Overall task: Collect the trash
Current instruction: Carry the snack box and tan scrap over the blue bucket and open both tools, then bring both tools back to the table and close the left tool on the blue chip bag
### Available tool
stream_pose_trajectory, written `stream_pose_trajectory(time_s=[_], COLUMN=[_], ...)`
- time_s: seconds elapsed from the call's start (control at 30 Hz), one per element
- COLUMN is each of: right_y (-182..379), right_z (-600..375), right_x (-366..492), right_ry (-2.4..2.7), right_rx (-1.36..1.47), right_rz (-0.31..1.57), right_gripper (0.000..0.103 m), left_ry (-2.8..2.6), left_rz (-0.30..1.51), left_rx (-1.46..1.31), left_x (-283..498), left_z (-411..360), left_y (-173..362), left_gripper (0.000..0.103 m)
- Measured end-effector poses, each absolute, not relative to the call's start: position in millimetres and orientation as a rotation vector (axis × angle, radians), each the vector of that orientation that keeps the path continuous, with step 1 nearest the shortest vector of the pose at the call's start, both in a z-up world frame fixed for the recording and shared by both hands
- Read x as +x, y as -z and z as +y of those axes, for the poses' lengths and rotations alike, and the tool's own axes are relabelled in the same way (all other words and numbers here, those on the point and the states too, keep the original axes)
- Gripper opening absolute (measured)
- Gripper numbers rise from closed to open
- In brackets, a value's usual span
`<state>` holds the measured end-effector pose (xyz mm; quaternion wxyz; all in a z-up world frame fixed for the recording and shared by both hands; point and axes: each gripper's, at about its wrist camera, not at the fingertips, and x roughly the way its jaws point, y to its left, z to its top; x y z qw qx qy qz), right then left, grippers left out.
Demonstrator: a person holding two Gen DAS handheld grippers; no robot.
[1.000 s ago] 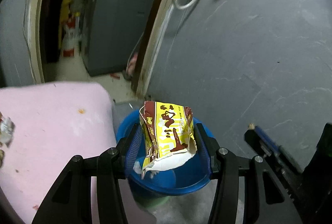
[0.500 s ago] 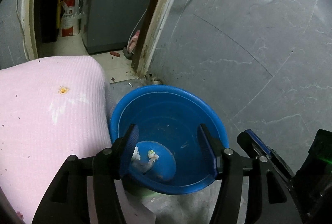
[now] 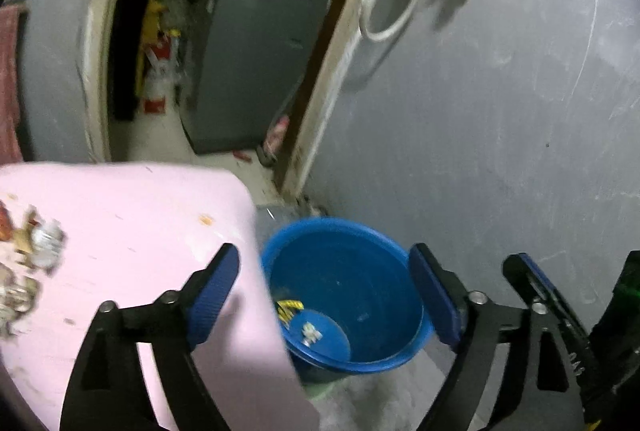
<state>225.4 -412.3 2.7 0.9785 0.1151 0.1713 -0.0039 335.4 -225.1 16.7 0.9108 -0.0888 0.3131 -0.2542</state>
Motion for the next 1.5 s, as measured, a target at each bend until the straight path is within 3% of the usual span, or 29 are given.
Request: stream_pose_trajectory(time_s=[0.13, 0.27, 0.5, 0.8, 1.07, 1.5], right_y=[-24, -43, -64, -64, -52, -22], right_z=[-395, -373, -330, -261, -214, -197], right_x=[213, 203, 197, 197, 208, 228], right_ry=[-0.005, -0.037, -0.106, -0.223, -0.306, -0.330], right_rx=[0.204, 0.182, 0.158, 0.121, 0.091, 0.064], right_rz=[0.276, 0.216, 0.157, 0.139, 0.168, 0.267], right_gripper=[0.089, 0.103, 0.103, 0.103, 0.103, 0.103], left_ry=[0.455, 0.371, 0.277, 0.151, 0.074, 0.101], left_rz=[0.532, 0.439, 0.334, 0.348, 0.431, 0.681], left_rx=[-0.192, -0.171, -0.144, -0.183, -0.228, -0.302], left_x=[315, 297, 261, 231, 218, 226], left_z=[-193, -162, -111, -27, 21, 23], left_y=[-40, -60, -78, -70, -39, 19], left_gripper=[0.099, 0.101, 0.101, 0.101, 0.101, 0.101])
